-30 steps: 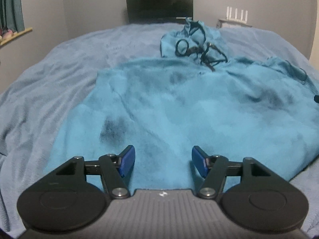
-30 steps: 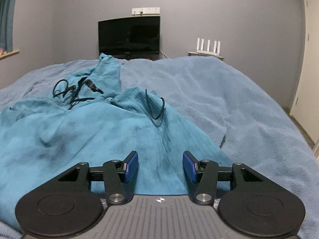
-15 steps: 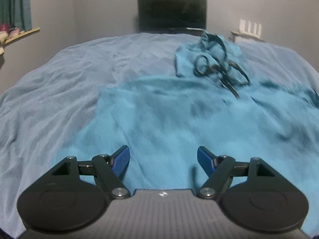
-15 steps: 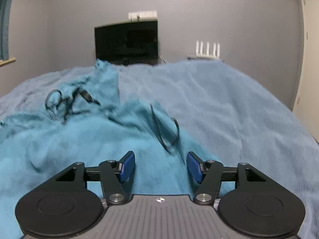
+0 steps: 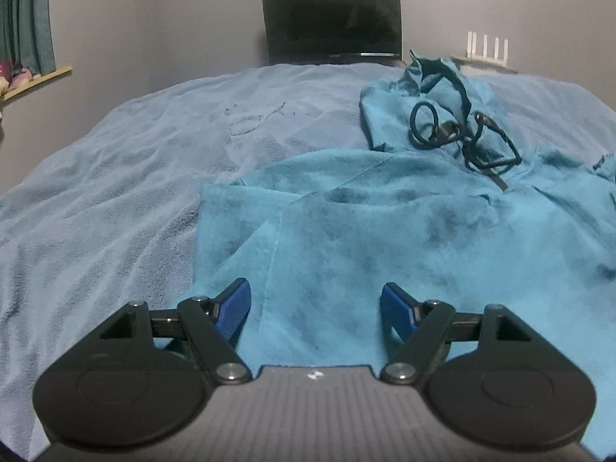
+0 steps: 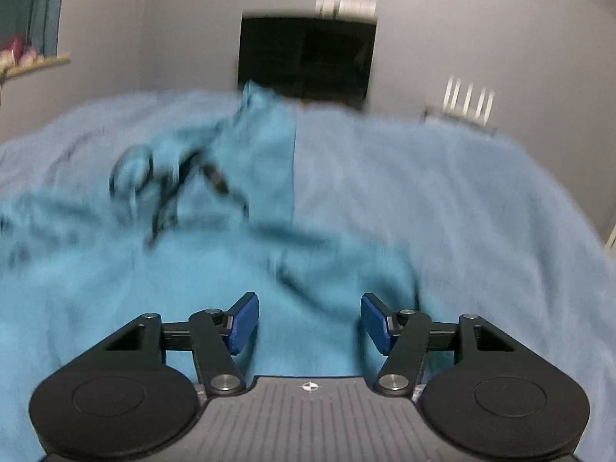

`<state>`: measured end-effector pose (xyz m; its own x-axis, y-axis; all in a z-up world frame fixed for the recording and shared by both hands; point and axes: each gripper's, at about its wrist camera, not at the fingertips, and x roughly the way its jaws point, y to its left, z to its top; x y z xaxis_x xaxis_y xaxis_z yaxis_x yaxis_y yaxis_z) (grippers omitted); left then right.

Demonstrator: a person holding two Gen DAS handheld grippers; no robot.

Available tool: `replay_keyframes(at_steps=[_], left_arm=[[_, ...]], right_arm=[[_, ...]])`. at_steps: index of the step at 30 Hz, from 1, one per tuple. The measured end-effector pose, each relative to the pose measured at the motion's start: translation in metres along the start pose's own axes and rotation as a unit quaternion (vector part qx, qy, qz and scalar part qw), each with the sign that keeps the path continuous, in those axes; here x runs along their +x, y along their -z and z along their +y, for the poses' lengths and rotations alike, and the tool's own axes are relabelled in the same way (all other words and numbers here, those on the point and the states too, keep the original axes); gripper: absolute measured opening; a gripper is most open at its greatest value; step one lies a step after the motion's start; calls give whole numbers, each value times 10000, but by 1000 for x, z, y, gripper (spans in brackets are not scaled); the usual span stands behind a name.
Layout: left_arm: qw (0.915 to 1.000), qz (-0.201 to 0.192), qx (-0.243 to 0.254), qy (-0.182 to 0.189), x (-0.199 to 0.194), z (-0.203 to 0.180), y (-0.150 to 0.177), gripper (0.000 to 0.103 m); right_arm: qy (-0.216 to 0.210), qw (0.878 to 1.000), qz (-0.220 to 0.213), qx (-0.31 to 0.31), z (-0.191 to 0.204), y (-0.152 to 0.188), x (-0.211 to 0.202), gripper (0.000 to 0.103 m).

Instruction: Fold large clothes

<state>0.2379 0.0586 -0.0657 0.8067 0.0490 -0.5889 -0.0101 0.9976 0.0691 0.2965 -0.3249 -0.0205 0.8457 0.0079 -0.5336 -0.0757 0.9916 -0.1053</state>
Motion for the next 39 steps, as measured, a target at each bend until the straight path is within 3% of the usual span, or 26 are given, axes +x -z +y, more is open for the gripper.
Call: replay_keyframes(at_steps=[3,7,10,14,16,20,22,24,26,28,29,31,32,33,35,36,39], left_arm=[[9998,-86,-159,43,1,6,-3,75],[9998,-124,-182,6,7,8,-7,76],[9996,-196,-163,83,14,7,-18,77],[9995,-204,-185,150,25,8,-26,81],[9995,-152,-185,181,29,6,-22,87],[9995,-80,-194,249,35,7,-20,88],[9991,-64,-314,294,37,10,-19,89],[9989,-64,-332,310,41,10,-15,92],[9993,-47,-169,322,47,6,-9,99],[9993,33,97,362,54,0,-4,102],[9992,58,151,352,56,-1,-2,102],[9991,90,96,396,60,1,0,102],[9990,99,64,420,61,2,1,102],[9990,100,48,431,61,3,1,102],[9991,73,70,411,61,2,4,102],[9992,57,90,395,61,2,5,102],[9992,35,127,367,60,0,5,102]], right_arm=[[-335,9989,-306,80,5,-23,0,75],[-598,9980,-170,-66,19,-57,49,73],[-705,9972,-204,164,20,-79,91,69],[-736,9949,-301,614,19,-96,139,69],[-778,9929,-207,873,18,-99,168,69],[-818,9908,-120,1071,16,-105,211,71],[-812,9901,-82,1139,13,-108,229,73],[-852,9897,-50,1148,11,-114,243,82],[-906,9902,-97,1055,10,-121,254,92],[-974,9890,-30,1110,7,-126,262,94],[-1092,9864,42,1226,5,-127,267,93],[-1560,9773,38,1431,3,-126,269,63],[-1864,9715,48,1466,2,-126,269,32],[-1905,9714,67,1413,4,-127,266,17],[-1969,9732,-247,1164,9,-126,251,13],[-2068,9714,-450,1080,10,-127,240,3],[-2341,9631,-916,966,7,-126,200,3]])
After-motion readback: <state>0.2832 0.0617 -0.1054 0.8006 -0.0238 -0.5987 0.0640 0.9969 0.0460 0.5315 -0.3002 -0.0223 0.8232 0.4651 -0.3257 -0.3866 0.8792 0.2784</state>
